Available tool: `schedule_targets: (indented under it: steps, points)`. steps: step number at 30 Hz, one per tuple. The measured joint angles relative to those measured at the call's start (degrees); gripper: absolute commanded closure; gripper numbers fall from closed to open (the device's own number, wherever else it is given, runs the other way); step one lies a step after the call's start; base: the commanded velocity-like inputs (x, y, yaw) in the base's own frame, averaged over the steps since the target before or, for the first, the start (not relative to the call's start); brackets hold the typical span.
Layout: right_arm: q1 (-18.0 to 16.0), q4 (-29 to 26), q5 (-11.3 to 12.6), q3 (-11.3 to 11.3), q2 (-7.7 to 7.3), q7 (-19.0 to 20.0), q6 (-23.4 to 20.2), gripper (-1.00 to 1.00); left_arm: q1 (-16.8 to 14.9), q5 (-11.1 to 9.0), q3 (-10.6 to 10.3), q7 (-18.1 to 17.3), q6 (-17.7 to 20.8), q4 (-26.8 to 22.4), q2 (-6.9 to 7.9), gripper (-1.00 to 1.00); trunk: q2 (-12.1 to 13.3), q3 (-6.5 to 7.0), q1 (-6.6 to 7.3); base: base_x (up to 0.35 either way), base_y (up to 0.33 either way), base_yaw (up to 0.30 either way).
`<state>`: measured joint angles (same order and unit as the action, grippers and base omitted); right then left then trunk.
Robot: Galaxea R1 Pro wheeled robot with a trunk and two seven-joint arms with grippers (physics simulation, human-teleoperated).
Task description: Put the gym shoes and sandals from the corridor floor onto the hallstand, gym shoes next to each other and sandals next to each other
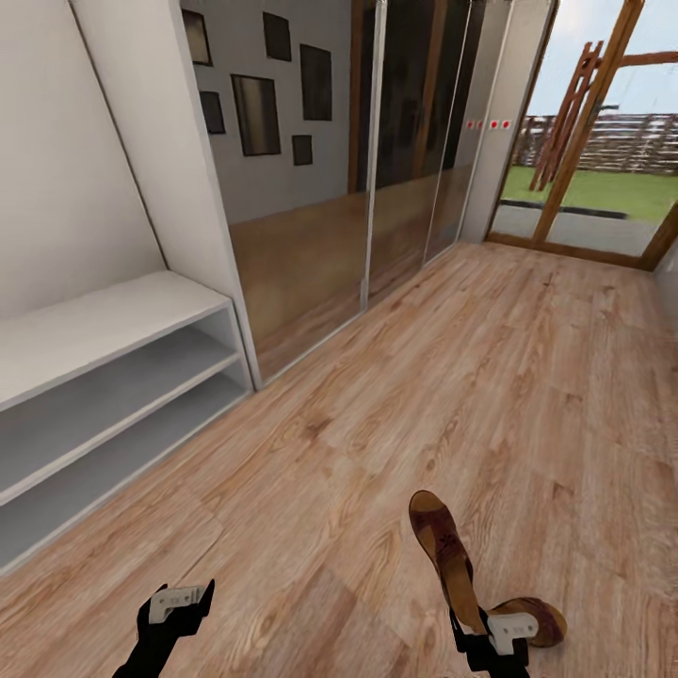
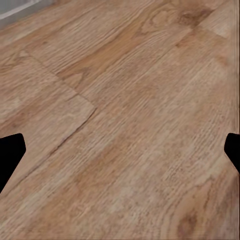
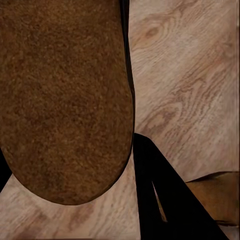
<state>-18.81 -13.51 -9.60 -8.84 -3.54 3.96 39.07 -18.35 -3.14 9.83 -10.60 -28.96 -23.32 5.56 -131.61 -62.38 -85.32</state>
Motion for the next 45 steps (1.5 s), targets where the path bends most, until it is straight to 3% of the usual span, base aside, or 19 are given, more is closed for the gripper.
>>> schedule_targets:
  steps: [21, 45]
  points:
    - [-0.01, 0.01, 0.03, -0.05, 0.0, -0.01, -0.02, 1.0, 0.0, 0.24, -0.01, -0.01, -0.24, 0.0, 0.0, -1.0, 0.42, 0.82, 0.22, -0.012, 0.011, -0.285]
    - [-0.01, 0.01, -0.02, 0.02, 0.0, 0.0, -0.06, 1.0, 0.0, 0.28, -0.01, -0.01, -0.17, -0.01, 0.0, -1.0, 0.42, 1.58, 0.23, -0.041, 0.269, -0.288]
